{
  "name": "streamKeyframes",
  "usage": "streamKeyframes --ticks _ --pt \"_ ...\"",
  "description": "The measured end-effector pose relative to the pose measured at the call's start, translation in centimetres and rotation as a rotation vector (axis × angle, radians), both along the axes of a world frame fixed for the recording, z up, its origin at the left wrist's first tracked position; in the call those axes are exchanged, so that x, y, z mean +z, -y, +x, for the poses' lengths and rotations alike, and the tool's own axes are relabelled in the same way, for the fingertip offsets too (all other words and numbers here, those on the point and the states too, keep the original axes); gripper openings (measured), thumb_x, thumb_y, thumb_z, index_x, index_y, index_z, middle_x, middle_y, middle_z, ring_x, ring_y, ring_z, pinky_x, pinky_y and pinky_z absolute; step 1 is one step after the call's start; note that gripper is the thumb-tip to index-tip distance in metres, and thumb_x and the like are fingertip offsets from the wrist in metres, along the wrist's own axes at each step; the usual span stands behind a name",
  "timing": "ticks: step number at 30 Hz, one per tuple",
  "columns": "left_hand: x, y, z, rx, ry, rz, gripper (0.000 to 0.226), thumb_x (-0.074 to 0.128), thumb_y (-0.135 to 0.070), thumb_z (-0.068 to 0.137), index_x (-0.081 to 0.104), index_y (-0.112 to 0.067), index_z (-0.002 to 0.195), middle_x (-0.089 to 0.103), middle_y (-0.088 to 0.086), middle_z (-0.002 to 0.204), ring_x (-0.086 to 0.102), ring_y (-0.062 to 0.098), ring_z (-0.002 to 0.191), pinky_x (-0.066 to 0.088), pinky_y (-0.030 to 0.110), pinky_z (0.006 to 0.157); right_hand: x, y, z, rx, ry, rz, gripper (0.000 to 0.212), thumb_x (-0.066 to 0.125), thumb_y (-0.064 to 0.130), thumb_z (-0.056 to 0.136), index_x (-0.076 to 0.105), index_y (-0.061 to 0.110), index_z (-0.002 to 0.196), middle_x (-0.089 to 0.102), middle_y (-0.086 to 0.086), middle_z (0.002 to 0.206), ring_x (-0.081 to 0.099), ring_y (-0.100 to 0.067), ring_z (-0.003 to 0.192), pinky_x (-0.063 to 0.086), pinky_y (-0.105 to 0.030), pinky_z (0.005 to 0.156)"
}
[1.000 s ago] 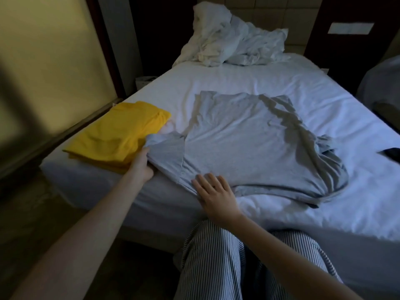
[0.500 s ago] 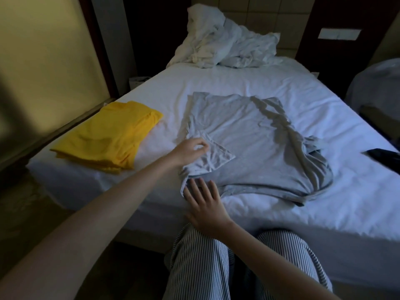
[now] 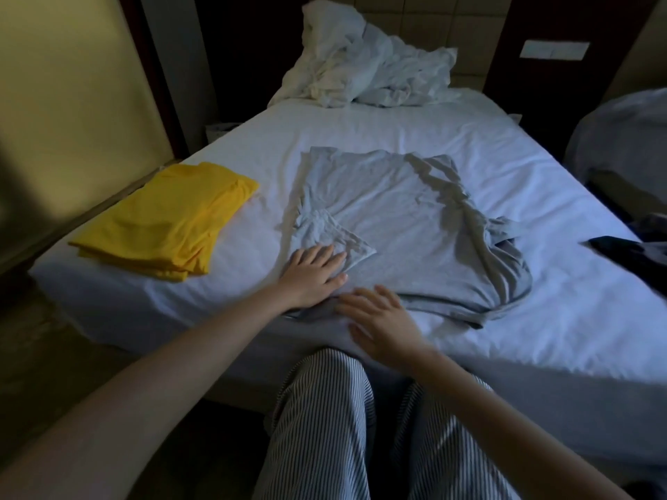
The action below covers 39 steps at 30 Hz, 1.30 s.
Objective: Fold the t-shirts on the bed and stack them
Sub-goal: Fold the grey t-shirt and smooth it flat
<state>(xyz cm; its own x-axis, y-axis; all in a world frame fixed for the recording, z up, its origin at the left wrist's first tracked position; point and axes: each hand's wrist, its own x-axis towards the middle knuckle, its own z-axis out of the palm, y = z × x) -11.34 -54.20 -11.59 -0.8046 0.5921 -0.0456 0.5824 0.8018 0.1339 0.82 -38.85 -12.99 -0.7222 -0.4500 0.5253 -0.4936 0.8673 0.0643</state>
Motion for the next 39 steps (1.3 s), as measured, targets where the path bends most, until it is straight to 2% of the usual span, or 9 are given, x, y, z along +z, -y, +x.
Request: streamKeyframes --ticks 5,12,15,22,29,32,35,37,39 --pt "0.8 -2.6 1.0 -0.047 0.023 0.067 0.052 0.025 -0.044 0.102 0.018 -0.028 0.151 0.010 0.000 0.160 0.002 0.016 0.147 0.002 0.037 0.116 2.3 -6.7 0.6 -0.347 -0.032 -0.253 0.030 0.045 0.022 0.076 0.071 0.014 0.088 0.071 -0.003 0.084 0.066 -0.027 0.080 0.048 -0.034 0.077" --pt "2.2 -10.7 1.7 -0.206 0.021 0.284 0.039 0.041 -0.029 0.101 0.049 -0.012 0.135 0.048 0.008 0.141 0.038 0.022 0.133 0.025 0.029 0.107 2.9 -15.3 1.8 -0.823 -0.003 -0.551 0.047 0.035 0.033 0.078 0.069 0.011 0.102 0.066 -0.012 0.107 0.056 -0.036 0.106 0.037 -0.042 0.092" --pt "3.0 -15.9 1.5 -0.198 0.104 0.363 0.032 0.045 -0.027 0.099 0.060 -0.012 0.122 0.059 0.010 0.127 0.051 0.027 0.120 0.037 0.031 0.098 1.3 -17.9 2.7 -1.005 0.096 -0.654 0.032 0.042 0.034 0.091 0.060 0.015 0.109 0.057 -0.008 0.122 0.042 -0.031 0.120 0.025 -0.039 0.101" --pt "5.7 -28.2 0.7 -0.117 0.163 0.488 0.033 0.051 -0.031 0.093 0.054 -0.017 0.123 0.061 0.002 0.124 0.055 0.022 0.116 0.036 0.030 0.098 -0.2 -19.5 2.7 -1.045 0.244 -0.737 0.033 0.033 0.041 0.097 0.056 0.021 0.111 0.044 -0.001 0.138 0.015 -0.025 0.140 0.006 -0.040 0.112" --pt "4.1 -33.7 -2.0 -0.094 0.036 0.163 0.045 0.057 -0.041 0.086 0.047 -0.014 0.121 0.048 0.008 0.133 0.036 0.028 0.130 0.020 0.043 0.108 -1.1 -20.0 1.8 -1.090 0.179 -0.742 0.030 0.043 0.042 0.093 0.058 0.019 0.104 0.051 -0.001 0.127 0.024 -0.025 0.134 0.009 -0.038 0.109" --pt "4.1 -35.0 -3.0 -0.065 0.008 0.142 0.028 0.055 -0.036 0.088 0.054 -0.020 0.111 0.058 0.006 0.124 0.045 0.027 0.124 0.016 0.047 0.112 -1.6 -19.9 1.9 -1.095 0.102 -0.776 0.039 0.037 0.046 0.086 0.060 0.015 0.089 0.058 -0.005 0.109 0.038 -0.028 0.125 0.014 -0.038 0.105" --pt "5.3 -36.2 -3.8 -0.183 0.200 0.468 0.010 0.054 -0.012 0.088 0.059 -0.018 0.083 0.065 0.013 0.097 0.060 0.027 0.096 0.040 0.041 0.100 -1.5 -19.6 2.1 -1.196 -0.133 -0.869 0.032 0.037 0.039 0.074 0.053 0.011 0.072 0.058 -0.013 0.082 0.054 -0.035 0.095 0.020 -0.040 0.097" --pt "6.5 -36.5 -4.0 -0.263 0.429 0.736 0.018 0.053 0.007 0.085 0.064 -0.003 0.094 0.061 0.011 0.090 0.059 0.015 0.078 0.050 0.022 0.078 -1.4 -19.3 2.2 -1.261 -0.212 -0.968 0.017 0.047 0.028 0.069 0.049 0.011 0.069 0.055 -0.015 0.078 0.054 -0.037 0.090 0.016 -0.039 0.101" --pt "7.2 -36.5 -4.2 -0.285 0.480 0.808 0.027 0.051 0.013 0.083 0.061 0.006 0.107 0.059 0.007 0.093 0.056 0.013 0.082 0.044 0.009 0.069 -1.4 -19.1 2.3 -1.267 -0.232 -1.052 0.009 0.048 0.018 0.065 0.049 0.010 0.071 0.055 -0.016 0.080 0.052 -0.038 0.093 0.015 -0.038 0.103"
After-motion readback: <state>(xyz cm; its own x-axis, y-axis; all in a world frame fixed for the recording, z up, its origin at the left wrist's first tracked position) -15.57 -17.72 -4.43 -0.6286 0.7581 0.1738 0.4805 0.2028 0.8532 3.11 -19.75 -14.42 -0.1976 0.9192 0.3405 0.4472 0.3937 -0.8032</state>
